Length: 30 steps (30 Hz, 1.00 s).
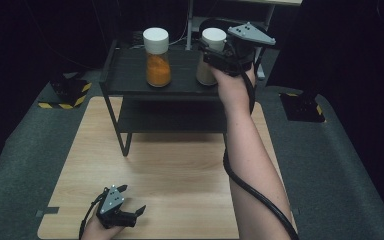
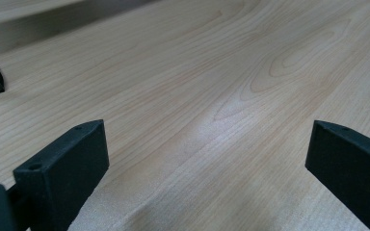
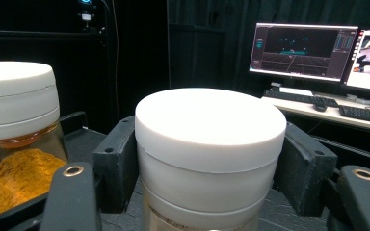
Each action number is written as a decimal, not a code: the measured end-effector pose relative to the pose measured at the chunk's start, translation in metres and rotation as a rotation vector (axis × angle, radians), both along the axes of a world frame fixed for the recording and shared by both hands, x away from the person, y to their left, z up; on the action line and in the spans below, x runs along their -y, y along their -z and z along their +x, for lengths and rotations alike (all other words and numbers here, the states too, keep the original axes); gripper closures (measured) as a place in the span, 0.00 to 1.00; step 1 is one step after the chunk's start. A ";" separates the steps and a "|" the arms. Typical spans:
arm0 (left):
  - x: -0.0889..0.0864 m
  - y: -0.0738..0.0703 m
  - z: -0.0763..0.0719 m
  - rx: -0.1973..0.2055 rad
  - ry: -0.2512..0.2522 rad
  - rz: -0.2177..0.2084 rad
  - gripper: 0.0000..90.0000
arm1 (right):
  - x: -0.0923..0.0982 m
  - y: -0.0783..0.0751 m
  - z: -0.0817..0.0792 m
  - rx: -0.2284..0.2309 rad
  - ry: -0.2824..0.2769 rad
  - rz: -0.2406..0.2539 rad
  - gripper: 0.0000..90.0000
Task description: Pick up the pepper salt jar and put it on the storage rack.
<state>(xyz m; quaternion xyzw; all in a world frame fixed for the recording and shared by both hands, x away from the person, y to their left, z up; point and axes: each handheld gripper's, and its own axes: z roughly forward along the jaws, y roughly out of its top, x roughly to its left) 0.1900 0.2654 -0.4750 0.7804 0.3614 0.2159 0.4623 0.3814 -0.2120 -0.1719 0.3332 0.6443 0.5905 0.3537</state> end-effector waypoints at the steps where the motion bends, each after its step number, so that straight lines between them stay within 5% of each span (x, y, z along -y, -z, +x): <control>1: 0.000 0.000 0.000 0.000 0.001 0.001 0.02 | 0.000 0.000 0.000 0.003 0.000 -0.002 0.36; 11: 0.001 -0.001 0.001 0.001 0.010 0.013 0.02 | 0.002 -0.002 -0.001 -0.006 0.001 -0.009 0.29; 23: 0.001 -0.001 0.001 -0.004 0.013 0.012 0.02 | 0.004 -0.002 -0.010 -0.029 0.018 0.013 0.00; 30: 0.002 -0.001 0.001 -0.003 0.014 0.016 0.02 | 0.011 0.002 -0.019 -0.014 0.016 0.009 0.00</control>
